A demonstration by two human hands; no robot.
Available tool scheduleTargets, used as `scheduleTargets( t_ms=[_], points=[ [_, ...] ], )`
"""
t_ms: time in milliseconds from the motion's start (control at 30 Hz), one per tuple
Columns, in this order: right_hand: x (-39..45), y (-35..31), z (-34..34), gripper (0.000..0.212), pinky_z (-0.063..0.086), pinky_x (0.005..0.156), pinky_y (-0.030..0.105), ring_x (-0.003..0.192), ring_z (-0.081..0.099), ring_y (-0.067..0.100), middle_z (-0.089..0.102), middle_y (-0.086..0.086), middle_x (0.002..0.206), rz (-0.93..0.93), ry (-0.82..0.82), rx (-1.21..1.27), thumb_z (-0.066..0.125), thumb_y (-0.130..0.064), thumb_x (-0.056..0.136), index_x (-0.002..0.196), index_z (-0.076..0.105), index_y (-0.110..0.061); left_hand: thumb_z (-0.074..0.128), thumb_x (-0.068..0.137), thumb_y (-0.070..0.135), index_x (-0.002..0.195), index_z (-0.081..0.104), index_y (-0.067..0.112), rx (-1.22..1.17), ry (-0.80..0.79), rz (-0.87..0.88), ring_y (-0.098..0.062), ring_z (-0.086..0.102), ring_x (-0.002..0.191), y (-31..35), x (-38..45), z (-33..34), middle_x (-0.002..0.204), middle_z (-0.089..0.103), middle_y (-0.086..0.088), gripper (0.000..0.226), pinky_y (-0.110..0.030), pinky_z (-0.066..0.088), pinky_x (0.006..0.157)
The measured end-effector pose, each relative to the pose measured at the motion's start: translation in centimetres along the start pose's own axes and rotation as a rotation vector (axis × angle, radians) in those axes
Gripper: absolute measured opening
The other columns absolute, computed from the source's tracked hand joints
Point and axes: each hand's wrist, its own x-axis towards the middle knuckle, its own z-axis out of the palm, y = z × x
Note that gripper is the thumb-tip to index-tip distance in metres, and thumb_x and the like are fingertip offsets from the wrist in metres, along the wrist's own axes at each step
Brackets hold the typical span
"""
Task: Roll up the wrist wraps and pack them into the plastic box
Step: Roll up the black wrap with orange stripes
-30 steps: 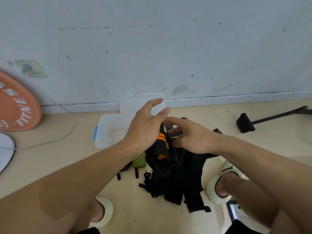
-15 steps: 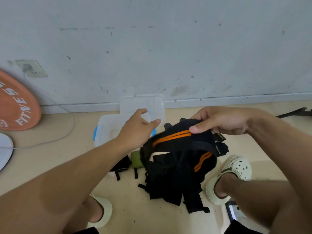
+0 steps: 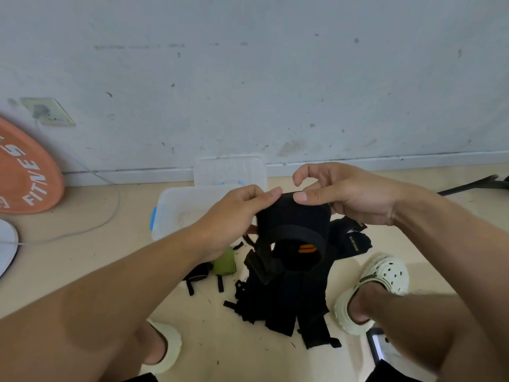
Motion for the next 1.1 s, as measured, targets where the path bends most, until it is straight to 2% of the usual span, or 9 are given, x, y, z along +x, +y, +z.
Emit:
scheduleTargets(
  t_ms=[200,267,333,400,500,733,833,933,1100],
  points=[
    [-1.6,-0.8,-2.2,0.049,0.061,0.069,0.031,0.082,0.074,0.026,0.075,0.018,0.101,0.212,-0.176,-0.205,0.092,-0.034,0.070,0.110,0.074,-0.012,0.061,0.101,0.044,0.075,0.055,0.018,-0.115,0.265,-0.067,-0.016,0.060,0.065,0.2,1.2,-1.7,0.060,0.060,0.006,0.037,-0.031,0.045,0.070],
    [-2.0,-0.7,-2.6,0.056,0.061,0.067,0.030,0.076,0.074,0.023,0.075,0.014,0.093,0.209,-0.173,-0.199,0.099,-0.047,0.054,0.094,0.079,-0.014,0.062,0.101,0.043,0.086,0.056,0.016,-0.114,0.290,-0.115,-0.015,0.063,0.071,0.1,1.4,-2.3,0.074,0.066,0.003,0.032,-0.031,0.046,0.068],
    [-1.8,-0.6,-2.3,0.041,0.061,0.065,0.028,0.073,0.073,0.022,0.075,0.011,0.087,0.124,-0.074,-0.110,0.096,-0.041,0.061,0.087,0.078,-0.015,0.063,0.099,0.050,0.100,0.057,0.017,-0.059,0.249,-0.127,-0.015,0.069,0.096,-0.4,1.6,-2.4,0.104,0.073,0.003,0.033,-0.034,0.054,0.082],
    [-1.2,-0.5,-1.6,0.024,0.061,0.071,0.032,0.081,0.073,0.026,0.075,0.015,0.094,0.026,0.019,-0.016,0.080,-0.031,0.078,0.092,0.077,-0.012,0.066,0.088,0.066,0.110,0.063,0.027,0.006,0.231,-0.066,-0.013,0.066,0.117,-0.4,1.3,-1.8,0.120,0.072,0.009,0.045,-0.043,0.051,0.104],
    [-0.5,-0.4,-0.1,0.022,0.060,0.078,0.037,0.087,0.071,0.030,0.074,0.019,0.102,-0.050,0.070,0.055,0.078,-0.026,0.086,0.102,0.076,-0.010,0.066,0.075,0.079,0.108,0.069,0.040,0.040,0.193,0.131,-0.003,0.066,0.114,0.5,0.3,-0.1,0.115,0.073,0.018,0.050,-0.041,0.047,0.111],
    [0.3,0.0,1.5,0.030,0.058,0.087,0.036,0.099,0.071,0.028,0.075,0.016,0.112,-0.125,0.077,0.179,0.055,-0.015,0.098,0.123,0.068,-0.004,0.096,0.064,0.042,0.141,0.052,0.039,0.273,0.200,0.431,0.003,0.061,0.120,-0.2,-1.2,1.1,0.128,0.064,0.026,0.089,-0.019,0.051,0.102],
    [0.2,-0.1,1.3,0.036,0.057,0.100,0.039,0.114,0.068,0.033,0.069,0.021,0.127,-0.148,-0.027,0.169,0.057,-0.007,0.098,0.132,0.060,0.003,0.092,0.076,0.028,0.140,0.055,0.038,0.271,0.254,0.472,-0.001,0.061,0.122,-0.4,-0.9,0.8,0.129,0.065,0.021,0.075,-0.029,0.053,0.105],
    [0.1,0.0,1.0,0.041,0.053,0.107,0.038,0.125,0.065,0.032,0.066,0.021,0.133,-0.163,-0.098,0.191,0.060,0.002,0.096,0.137,0.056,0.005,0.085,0.080,0.032,0.131,0.062,0.035,0.207,0.265,0.470,-0.002,0.067,0.112,-0.2,-0.7,0.5,0.117,0.071,0.016,0.057,-0.024,0.057,0.095],
    [0.1,0.2,2.5,0.016,0.061,0.078,0.023,0.093,0.078,0.021,0.080,0.010,0.098,-0.231,0.173,0.008,0.070,0.000,0.088,0.102,0.073,-0.006,0.066,0.096,0.033,0.105,0.071,0.027,0.129,0.306,0.416,0.001,0.070,0.088,0.4,-0.7,0.7,0.094,0.076,0.008,0.012,-0.010,0.049,0.077]
  ],
)
